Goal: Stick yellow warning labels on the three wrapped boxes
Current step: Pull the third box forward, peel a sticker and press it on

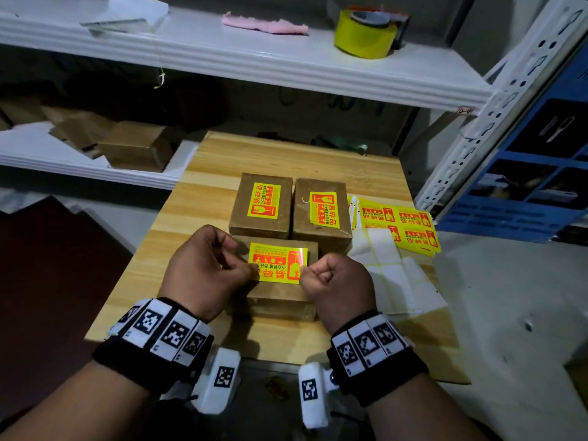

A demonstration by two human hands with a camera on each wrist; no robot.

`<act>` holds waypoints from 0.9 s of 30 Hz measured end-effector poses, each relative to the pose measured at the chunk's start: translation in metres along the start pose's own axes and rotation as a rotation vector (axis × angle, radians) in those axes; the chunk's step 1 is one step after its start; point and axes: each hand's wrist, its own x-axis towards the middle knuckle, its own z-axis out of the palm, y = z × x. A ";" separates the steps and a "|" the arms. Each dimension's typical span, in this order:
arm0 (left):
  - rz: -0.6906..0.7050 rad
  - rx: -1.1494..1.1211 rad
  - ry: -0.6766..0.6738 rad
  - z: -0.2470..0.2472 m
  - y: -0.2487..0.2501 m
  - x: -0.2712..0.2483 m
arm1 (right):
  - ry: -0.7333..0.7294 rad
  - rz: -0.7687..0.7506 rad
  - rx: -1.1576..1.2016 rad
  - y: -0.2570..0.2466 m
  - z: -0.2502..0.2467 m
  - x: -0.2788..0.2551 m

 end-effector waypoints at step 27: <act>-0.156 -0.072 0.081 0.029 -0.018 0.007 | -0.319 -0.450 -0.587 -0.003 0.004 -0.014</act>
